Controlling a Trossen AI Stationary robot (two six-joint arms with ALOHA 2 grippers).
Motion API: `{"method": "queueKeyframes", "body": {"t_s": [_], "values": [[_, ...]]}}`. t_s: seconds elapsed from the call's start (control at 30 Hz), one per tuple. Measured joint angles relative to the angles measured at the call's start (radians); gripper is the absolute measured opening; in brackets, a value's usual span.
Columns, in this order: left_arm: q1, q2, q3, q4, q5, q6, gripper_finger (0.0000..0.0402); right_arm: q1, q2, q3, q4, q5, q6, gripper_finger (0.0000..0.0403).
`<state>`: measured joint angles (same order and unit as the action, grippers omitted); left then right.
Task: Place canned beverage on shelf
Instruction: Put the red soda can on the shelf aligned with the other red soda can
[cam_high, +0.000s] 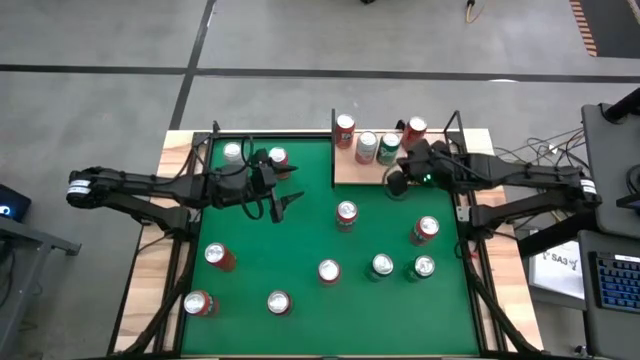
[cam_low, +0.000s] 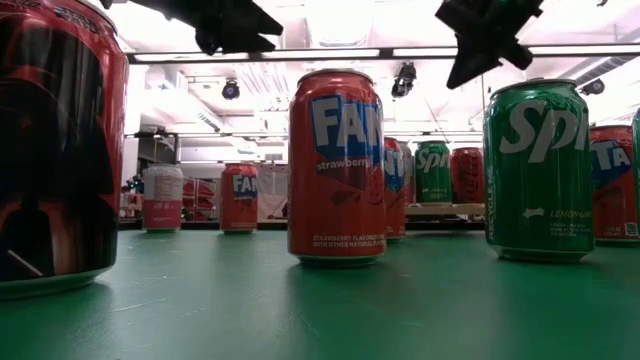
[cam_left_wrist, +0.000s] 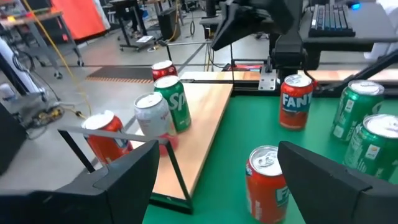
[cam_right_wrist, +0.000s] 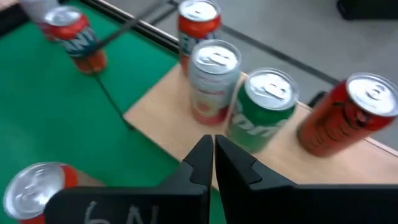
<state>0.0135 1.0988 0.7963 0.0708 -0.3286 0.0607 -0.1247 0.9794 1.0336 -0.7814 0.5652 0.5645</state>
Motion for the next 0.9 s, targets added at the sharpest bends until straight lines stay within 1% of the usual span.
{"method": "queueKeyframes", "body": {"t_s": [0.17, 0.33, 0.5, 0.57, 0.73, 0.9], "values": [[0.0, 0.0, -0.031, 0.036, 0.001, -0.062, 0.0311, 0.08, -0.015, -0.051, 0.086, 0.037, 0.001, 0.0009], [0.0, 0.0, -0.041, 0.057, 0.006, -0.103, 0.0311, 0.137, -0.016, -0.095, 0.157, 0.038, 0.001, 0.0009], [0.0, 0.003, -0.041, 0.061, 0.006, -0.134, 0.0311, 0.178, -0.014, -0.144, 0.264, 0.041, -0.007, 0.0009], [-0.001, 0.013, -0.041, 0.079, 0.016, -0.141, 0.0311, 0.191, -0.014, -0.178, 0.346, 0.04, -0.039, 0.0009], [-0.006, 0.075, -0.041, 0.167, 0.081, -0.154, 0.0311, 0.202, -0.014, -0.258, 0.536, 0.029, -0.146, 0.0009], [-0.011, 0.138, -0.041, 0.242, 0.086, -0.155, 0.0311, 0.202, -0.009, -0.309, 0.673, 0.011, -0.221, 0.0009]]}}
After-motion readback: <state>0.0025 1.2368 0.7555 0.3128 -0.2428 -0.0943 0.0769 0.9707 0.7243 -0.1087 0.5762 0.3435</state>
